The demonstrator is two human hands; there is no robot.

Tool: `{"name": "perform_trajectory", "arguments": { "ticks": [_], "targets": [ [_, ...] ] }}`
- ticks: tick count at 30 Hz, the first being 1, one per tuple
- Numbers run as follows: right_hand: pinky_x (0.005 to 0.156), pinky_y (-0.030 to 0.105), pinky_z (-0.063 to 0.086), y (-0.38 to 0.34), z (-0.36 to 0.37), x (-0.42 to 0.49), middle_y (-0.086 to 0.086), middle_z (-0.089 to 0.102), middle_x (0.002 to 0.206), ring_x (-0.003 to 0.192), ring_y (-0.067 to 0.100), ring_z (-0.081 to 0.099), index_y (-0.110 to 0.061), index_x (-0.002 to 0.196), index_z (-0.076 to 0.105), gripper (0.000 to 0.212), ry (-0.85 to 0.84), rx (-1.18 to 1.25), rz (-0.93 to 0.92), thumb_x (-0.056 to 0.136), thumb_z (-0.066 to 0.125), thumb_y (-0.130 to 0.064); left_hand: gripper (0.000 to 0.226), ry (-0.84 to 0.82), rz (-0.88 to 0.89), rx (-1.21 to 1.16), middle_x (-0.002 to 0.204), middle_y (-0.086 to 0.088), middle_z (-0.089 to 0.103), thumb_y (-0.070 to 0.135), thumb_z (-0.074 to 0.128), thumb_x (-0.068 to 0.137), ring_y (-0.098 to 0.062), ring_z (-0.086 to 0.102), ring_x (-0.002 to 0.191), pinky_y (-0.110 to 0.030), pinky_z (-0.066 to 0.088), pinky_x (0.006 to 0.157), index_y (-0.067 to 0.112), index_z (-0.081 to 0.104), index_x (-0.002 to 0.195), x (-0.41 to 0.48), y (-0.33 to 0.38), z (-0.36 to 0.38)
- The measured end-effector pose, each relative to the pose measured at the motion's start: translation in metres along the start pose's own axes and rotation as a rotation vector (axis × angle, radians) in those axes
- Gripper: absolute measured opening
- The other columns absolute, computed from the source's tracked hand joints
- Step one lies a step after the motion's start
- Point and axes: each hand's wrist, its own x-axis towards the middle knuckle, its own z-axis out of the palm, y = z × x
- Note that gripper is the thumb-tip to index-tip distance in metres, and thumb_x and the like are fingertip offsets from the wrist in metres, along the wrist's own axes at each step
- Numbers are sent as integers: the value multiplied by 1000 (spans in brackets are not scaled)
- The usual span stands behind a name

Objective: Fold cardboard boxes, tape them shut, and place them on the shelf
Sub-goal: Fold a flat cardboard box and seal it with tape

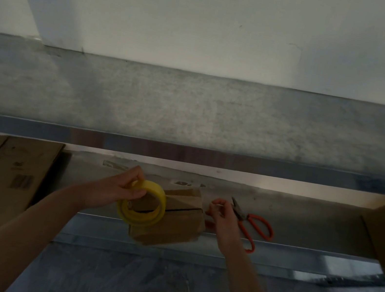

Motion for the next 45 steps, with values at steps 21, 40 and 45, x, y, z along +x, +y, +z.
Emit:
{"name": "perform_trajectory", "arguments": {
  "ticks": [21, 40, 45],
  "targets": [
    [85, 49, 58, 40, -14, -29, 12, 59, 91, 90, 24, 63, -10, 93, 55, 8, 82, 144, 21, 96, 57, -2, 41, 119, 38, 208, 90, 8, 62, 68, 55, 75, -17, 62, 81, -34, 50, 71, 33, 54, 97, 11, -3, 9],
    [108, 28, 41, 13, -15, -56, -13, 26, 157, 142, -1, 28, -45, 151, 21, 84, -421, -247, -223, 88, 70, -20, 60, 43, 31, 256, 92, 9, 63, 81, 51, 67, -3, 59, 74, -27, 47, 69, 31, 53, 99, 6, 10, 13],
    [118, 39, 32, -2, -7, -40, -26, -15, 159, 148, 8, 10, -56, 150, 6, 101, -493, -799, -370, 76, 74, -57, 44, 53, 21, 225, 97, 2, 65, 66, 56, 80, -16, 63, 86, -42, 52, 79, 28, 55, 101, 4, 11, 12]
  ]
}}
